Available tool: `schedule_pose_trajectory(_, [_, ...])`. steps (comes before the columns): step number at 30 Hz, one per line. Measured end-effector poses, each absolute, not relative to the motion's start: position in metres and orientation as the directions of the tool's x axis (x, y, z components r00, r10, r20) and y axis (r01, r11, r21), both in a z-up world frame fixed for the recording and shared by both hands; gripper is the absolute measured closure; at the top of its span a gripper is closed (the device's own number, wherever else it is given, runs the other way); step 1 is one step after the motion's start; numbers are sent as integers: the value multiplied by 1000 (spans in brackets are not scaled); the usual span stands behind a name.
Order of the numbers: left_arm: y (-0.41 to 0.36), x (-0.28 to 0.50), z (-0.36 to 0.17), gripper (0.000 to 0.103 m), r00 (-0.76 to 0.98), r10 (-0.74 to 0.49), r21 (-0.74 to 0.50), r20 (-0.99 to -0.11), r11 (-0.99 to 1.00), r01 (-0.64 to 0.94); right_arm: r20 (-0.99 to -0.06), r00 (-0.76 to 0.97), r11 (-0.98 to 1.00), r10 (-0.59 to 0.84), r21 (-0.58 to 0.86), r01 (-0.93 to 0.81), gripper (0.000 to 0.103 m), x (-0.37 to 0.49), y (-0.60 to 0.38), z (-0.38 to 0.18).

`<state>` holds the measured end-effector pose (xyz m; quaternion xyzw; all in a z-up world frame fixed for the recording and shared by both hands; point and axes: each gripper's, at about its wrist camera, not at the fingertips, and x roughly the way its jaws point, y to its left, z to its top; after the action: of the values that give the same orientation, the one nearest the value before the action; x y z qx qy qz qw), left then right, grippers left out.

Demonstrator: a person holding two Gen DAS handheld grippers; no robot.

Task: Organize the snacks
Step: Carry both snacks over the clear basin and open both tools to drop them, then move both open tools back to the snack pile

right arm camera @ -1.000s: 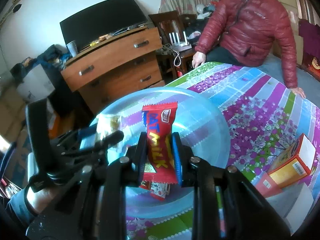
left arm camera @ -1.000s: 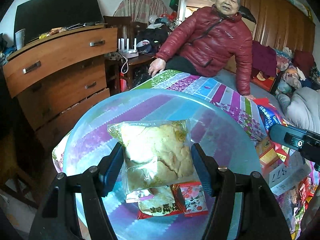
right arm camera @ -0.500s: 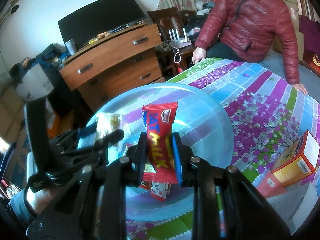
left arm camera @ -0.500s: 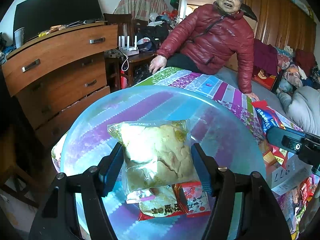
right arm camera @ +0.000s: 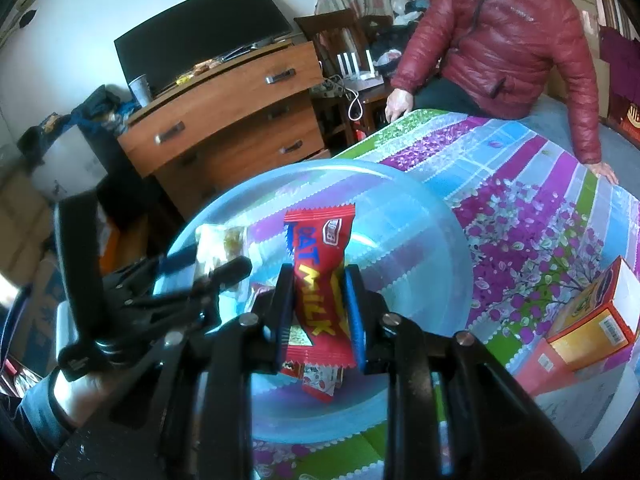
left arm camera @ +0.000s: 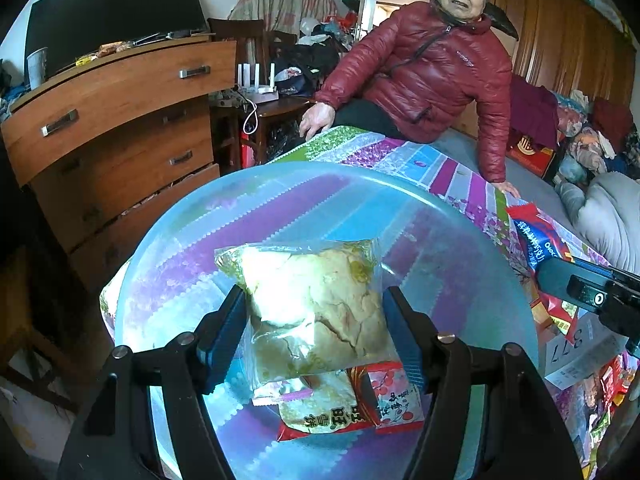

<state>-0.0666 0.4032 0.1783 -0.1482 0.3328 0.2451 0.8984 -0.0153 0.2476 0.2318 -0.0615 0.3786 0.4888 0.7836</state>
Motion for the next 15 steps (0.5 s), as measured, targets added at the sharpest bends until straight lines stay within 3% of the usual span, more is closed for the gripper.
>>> schedule_pose_trajectory(5, [405,-66,176,33,652,346,-102,-675,831,-547,-659,213,515,722,307,-800,74,-10,247,225])
schedule_pose_trajectory(8, [405,-64,177,27,653,348,-102,-673,830,-548,-652,217,518,726,311,-797,56,-12,244,225])
schedule_pose_trajectory(10, [403,-64,177,24,653,355,-95,-669,830,-549,-645,222,517,731,311,-798,50,-15,242,228])
schedule_pose_trajectory(15, [389,-72,184,23,693,351,-94,-630,851,-517,-624,239,510,744,300,-806,45,-40,218,233])
